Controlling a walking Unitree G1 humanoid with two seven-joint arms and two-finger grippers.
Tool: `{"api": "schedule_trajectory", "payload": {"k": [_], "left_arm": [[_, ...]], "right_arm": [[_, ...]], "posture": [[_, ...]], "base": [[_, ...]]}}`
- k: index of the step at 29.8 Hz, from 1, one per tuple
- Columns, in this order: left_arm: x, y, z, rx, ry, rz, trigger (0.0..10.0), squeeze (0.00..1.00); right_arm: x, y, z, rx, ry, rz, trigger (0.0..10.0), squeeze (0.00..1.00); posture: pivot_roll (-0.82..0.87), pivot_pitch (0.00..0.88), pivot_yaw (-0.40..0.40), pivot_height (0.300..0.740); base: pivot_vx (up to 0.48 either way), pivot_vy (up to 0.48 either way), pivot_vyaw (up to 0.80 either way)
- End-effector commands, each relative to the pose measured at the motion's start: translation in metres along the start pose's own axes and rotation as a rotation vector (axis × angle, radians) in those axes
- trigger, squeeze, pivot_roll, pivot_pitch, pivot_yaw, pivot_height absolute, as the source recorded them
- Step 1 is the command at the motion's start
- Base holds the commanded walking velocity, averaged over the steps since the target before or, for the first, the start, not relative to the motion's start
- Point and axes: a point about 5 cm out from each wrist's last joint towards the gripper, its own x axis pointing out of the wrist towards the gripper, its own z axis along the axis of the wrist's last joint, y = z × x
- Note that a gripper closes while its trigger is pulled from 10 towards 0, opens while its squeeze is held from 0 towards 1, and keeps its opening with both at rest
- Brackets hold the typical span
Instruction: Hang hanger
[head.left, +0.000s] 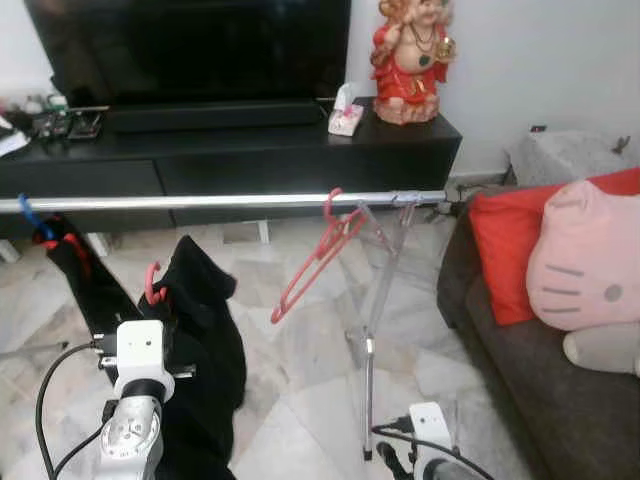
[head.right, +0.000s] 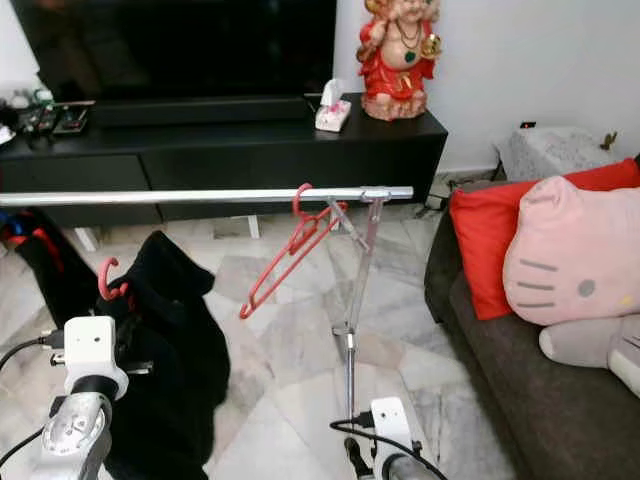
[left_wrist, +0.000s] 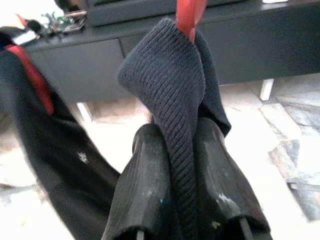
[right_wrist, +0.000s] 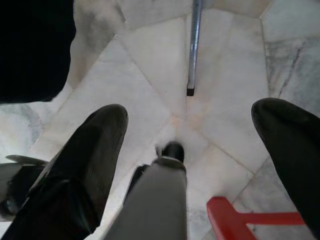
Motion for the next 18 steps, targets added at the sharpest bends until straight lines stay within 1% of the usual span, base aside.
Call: {"api": "schedule_trajectory", "payload": {"k": [1,9,10,14,18], "left_arm": [[0.001,-0.001,0.011,0.0,-0.052,-0.003,10.0,0.0],[-0.006,-0.002,0.007,0.001,-0.043,-0.002,10.0,0.0],[-0.009,-0.004,0.006,0.0,-0.051,-0.009,10.0,0.0],[-0.014,-0.006,0.003,0.011,-0.047,-0.021,10.0,0.0],[-0.014,0.001,0.001,0.017,-0.039,0.016,10.0,0.0]], "right_arm": [[0.001,-0.001,0.005,-0.002,-0.016,-0.005,10.0,0.0],[0.001,0.002,0.006,-0.004,-0.016,0.001,10.0,0.0],[0.001,0.004,0.005,-0.006,-0.012,0.002,10.0,0.0],[0.002,0.008,0.003,-0.01,-0.005,0.005,10.0,0.0],[0.002,0.011,0.003,-0.014,-0.003,0.01,10.0,0.0]], "posture": [[-0.09,0.0,0.004,0.74],[-0.09,0.0,0.004,0.74],[-0.09,0.0,0.005,0.74],[-0.09,0.0,0.005,0.74],[-0.09,0.0,0.003,0.74]], "base": [[0.311,0.0,0.0],[0.311,0.0,0.0],[0.27,0.0,0.0],[0.0,0.0,0.0],[0.0,0.0,0.0]]}}
